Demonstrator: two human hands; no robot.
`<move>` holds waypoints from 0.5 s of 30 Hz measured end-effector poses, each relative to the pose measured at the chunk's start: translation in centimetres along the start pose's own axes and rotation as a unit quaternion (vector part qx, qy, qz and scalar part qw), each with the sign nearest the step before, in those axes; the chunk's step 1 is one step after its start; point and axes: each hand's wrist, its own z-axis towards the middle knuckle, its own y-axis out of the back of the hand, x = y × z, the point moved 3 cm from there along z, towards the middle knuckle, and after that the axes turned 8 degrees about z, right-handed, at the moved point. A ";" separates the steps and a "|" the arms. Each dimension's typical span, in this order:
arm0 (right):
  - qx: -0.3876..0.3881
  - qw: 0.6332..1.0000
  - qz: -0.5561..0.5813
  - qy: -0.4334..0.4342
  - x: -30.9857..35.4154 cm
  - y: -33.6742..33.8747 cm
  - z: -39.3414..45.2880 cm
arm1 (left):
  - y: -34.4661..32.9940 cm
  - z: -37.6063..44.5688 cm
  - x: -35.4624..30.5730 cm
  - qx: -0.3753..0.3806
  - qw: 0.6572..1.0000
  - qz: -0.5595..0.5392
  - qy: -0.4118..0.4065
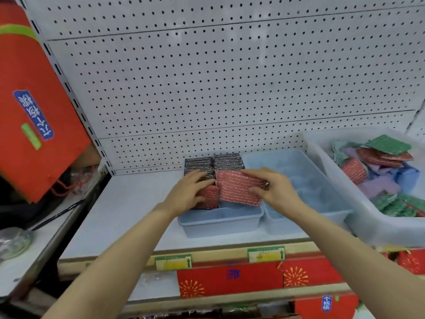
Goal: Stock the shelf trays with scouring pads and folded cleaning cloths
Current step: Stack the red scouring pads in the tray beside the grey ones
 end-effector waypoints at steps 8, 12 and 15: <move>0.052 0.997 -0.031 0.043 1.2 -5.9 1.9 | -0.1 -1.3 0.1 0.028 0.968 -0.215 0.129; 0.077 0.991 -0.088 0.058 1.8 -9.3 3.2 | 1.5 -1.5 1.5 -0.054 0.937 -0.322 0.128; 0.090 0.981 -0.134 0.103 2.2 -11.2 3.5 | 1.9 -2.0 2.7 -0.029 0.948 -0.304 0.094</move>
